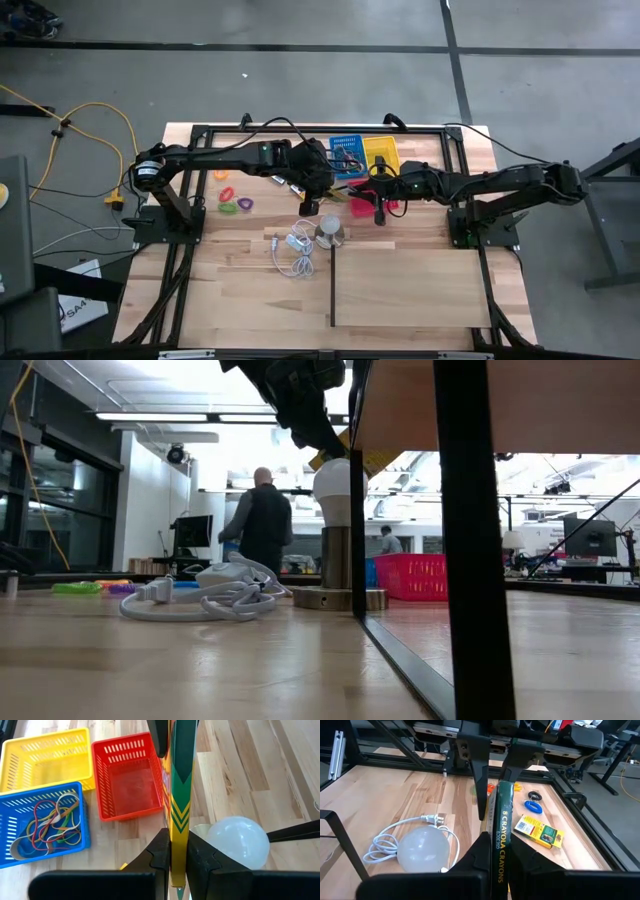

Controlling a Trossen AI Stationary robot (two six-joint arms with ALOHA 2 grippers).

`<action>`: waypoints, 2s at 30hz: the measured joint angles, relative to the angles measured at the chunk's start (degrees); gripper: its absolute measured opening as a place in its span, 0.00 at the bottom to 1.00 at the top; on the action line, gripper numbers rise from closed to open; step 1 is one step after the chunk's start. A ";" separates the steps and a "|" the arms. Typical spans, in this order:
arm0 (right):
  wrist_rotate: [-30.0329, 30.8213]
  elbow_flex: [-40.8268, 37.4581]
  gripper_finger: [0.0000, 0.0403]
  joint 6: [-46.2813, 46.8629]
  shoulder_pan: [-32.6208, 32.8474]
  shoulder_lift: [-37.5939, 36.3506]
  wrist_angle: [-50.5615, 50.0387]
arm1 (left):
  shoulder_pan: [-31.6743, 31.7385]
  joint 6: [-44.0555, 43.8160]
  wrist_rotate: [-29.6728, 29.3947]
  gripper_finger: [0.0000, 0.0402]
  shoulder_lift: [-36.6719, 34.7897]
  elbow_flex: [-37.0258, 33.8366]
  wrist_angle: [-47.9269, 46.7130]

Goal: Pick & Place Office Desk Supplies
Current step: Put the right yellow crayon box into the yellow bin

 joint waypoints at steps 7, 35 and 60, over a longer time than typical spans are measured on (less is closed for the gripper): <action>0.14 0.00 0.05 -0.11 0.02 0.00 -0.06 | 0.04 -1.10 -0.50 0.16 0.01 0.00 0.26; 23.10 0.02 0.04 -6.86 0.04 -11.06 -18.68 | 0.04 -1.30 -1.79 0.35 -3.90 -0.02 0.74; 18.10 0.02 0.04 -25.34 -22.27 -2.56 -21.88 | 0.04 -3.15 0.69 0.35 -3.64 -0.04 -1.60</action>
